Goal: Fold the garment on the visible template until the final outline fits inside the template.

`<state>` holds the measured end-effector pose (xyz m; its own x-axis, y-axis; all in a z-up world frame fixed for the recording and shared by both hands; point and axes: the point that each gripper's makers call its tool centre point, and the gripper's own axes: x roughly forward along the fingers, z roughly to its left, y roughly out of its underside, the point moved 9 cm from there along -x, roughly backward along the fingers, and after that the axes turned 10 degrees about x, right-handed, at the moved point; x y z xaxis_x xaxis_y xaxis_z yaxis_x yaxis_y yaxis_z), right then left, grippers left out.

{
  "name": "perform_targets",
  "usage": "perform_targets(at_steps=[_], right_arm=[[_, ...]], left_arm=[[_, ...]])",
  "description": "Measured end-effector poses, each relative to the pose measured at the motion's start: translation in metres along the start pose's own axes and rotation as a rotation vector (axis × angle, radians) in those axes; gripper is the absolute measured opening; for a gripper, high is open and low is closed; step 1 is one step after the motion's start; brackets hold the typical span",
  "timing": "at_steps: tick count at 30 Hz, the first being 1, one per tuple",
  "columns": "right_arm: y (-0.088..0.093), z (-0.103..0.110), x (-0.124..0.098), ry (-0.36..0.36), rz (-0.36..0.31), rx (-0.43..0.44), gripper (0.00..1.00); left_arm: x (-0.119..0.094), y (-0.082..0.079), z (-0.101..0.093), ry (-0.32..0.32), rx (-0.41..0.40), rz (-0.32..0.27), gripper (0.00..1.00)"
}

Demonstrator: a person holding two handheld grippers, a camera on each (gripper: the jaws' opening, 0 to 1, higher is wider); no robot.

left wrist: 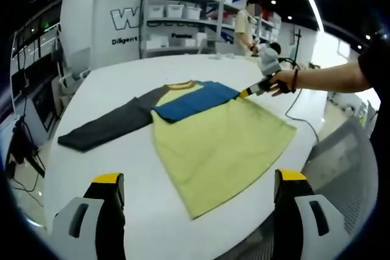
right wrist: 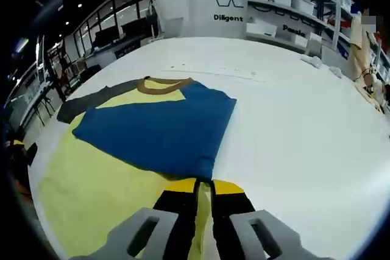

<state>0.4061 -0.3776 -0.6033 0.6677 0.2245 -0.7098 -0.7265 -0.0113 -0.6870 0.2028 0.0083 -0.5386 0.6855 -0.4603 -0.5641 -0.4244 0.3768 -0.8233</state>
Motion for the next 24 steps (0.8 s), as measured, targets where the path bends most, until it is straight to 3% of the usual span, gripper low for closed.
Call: perform_targets(at_steps=[7,24], right_arm=[[-0.001,-0.011,-0.002,0.025,0.014,-0.085,0.0],[-0.002,-0.033,-0.003,0.059,0.027,-0.078,0.0]], left_arm=[[-0.001,0.001,0.001,-0.002,-0.012,-0.007,0.99],[-0.004,0.007,0.007,-0.023,-0.028,0.007,0.99]])
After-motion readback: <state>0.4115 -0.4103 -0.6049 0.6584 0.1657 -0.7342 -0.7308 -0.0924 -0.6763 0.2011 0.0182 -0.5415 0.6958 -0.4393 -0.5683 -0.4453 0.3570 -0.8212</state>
